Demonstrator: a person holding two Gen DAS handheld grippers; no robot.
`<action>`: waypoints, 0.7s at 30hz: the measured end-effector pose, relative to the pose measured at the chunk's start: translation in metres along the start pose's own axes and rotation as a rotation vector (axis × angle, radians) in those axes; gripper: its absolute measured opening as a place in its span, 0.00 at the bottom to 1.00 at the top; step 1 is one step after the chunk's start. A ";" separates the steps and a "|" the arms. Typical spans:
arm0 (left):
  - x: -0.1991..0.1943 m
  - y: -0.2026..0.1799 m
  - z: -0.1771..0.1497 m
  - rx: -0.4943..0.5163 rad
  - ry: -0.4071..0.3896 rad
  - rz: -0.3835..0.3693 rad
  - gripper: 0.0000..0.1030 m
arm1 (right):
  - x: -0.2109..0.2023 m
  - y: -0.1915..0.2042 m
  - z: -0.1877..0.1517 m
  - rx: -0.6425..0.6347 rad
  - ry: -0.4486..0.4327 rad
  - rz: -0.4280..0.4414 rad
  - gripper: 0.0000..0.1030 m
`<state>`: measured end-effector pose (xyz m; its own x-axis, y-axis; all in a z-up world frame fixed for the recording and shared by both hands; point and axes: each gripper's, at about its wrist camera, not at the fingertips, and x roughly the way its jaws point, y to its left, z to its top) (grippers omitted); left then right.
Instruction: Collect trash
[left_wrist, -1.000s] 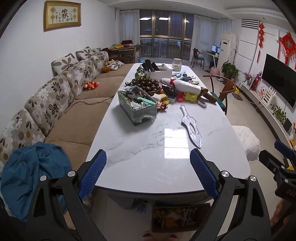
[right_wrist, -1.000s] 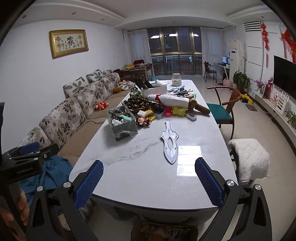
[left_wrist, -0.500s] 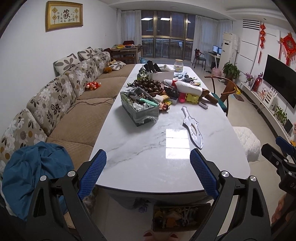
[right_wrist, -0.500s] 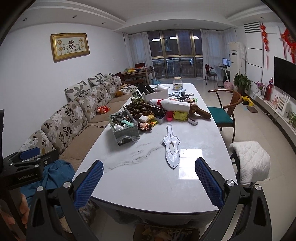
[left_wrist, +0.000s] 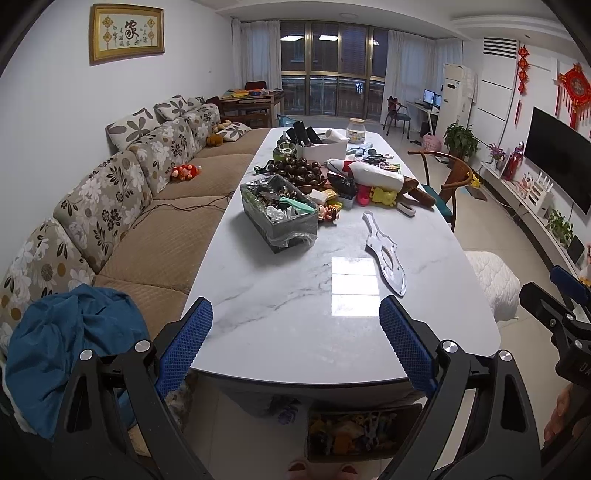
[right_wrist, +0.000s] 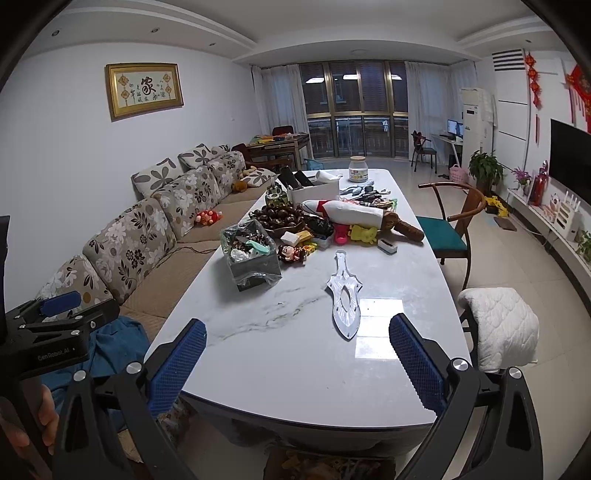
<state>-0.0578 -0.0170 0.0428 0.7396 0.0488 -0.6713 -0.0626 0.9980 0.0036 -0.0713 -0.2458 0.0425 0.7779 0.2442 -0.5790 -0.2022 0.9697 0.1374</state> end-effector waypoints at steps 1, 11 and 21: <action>0.000 0.000 0.000 0.000 0.000 -0.001 0.87 | 0.000 0.001 0.000 -0.001 0.000 0.000 0.95; 0.001 0.000 0.005 0.016 0.008 -0.004 0.87 | -0.002 0.004 -0.003 -0.002 0.009 -0.010 0.95; 0.003 0.002 0.004 0.005 0.026 -0.010 0.89 | -0.002 0.003 -0.005 -0.003 0.012 -0.011 0.95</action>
